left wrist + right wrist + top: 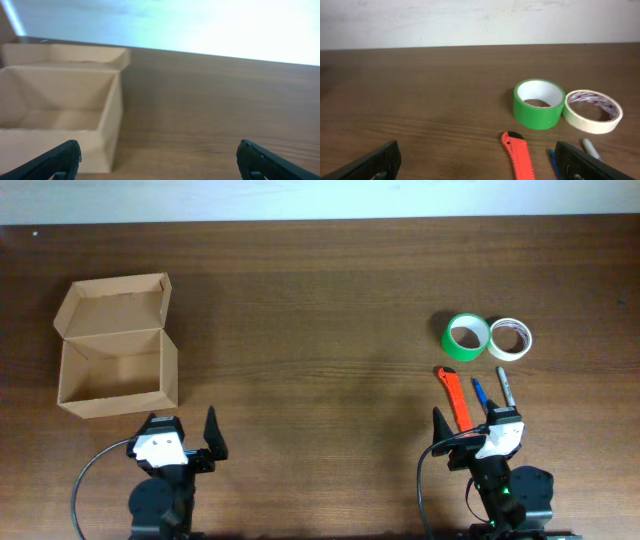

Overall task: Pack container
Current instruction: 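Move the left gripper over the cardboard box's front wall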

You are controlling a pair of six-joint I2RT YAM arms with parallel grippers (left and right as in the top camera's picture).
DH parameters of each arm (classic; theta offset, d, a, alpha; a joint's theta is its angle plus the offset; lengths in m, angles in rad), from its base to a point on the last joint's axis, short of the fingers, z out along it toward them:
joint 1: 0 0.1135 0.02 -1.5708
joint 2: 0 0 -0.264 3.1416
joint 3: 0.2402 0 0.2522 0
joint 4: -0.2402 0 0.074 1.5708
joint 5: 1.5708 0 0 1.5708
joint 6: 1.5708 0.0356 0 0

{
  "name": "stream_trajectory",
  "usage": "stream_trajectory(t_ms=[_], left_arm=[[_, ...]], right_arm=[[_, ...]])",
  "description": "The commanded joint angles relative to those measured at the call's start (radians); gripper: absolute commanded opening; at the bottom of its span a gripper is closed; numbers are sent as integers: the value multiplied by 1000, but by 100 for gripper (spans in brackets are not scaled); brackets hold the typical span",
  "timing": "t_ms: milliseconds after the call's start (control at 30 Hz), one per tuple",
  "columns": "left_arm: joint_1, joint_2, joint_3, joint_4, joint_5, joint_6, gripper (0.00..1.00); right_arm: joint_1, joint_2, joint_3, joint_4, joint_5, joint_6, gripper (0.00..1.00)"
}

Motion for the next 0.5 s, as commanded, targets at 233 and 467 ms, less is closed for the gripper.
stream_trajectory(t_ms=[233, 467], left_arm=[[-3, 198, 326, -137, 79, 48, 100], [-3, 626, 695, -303, 79, 169, 100]], right_arm=[[1, 74, 75, -63, -48, 122, 99], [0, 429, 356, -134, 10, 3, 99]])
